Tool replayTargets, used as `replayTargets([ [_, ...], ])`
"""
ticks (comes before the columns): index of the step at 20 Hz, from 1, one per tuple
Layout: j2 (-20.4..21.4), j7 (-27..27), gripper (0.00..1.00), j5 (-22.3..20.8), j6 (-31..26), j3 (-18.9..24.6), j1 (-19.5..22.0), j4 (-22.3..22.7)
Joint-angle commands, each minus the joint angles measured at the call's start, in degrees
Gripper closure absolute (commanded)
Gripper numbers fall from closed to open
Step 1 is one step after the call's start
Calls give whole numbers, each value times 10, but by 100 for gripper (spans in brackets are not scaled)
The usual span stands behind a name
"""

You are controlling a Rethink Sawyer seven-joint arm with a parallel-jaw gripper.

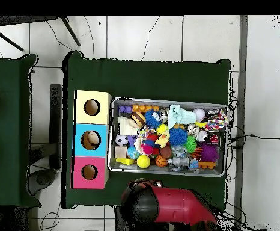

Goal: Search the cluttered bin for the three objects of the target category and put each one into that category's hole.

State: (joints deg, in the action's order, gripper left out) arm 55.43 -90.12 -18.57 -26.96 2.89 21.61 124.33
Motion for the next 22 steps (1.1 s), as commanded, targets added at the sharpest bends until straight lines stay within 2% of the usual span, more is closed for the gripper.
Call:
replayTargets([
  [1,-74,97,0,-98,44,89,63,-85],
  [13,-124,118,0,-209,28,163,143,-148],
  [22,-133,157,0,-269,-20,209,189,-172],
])
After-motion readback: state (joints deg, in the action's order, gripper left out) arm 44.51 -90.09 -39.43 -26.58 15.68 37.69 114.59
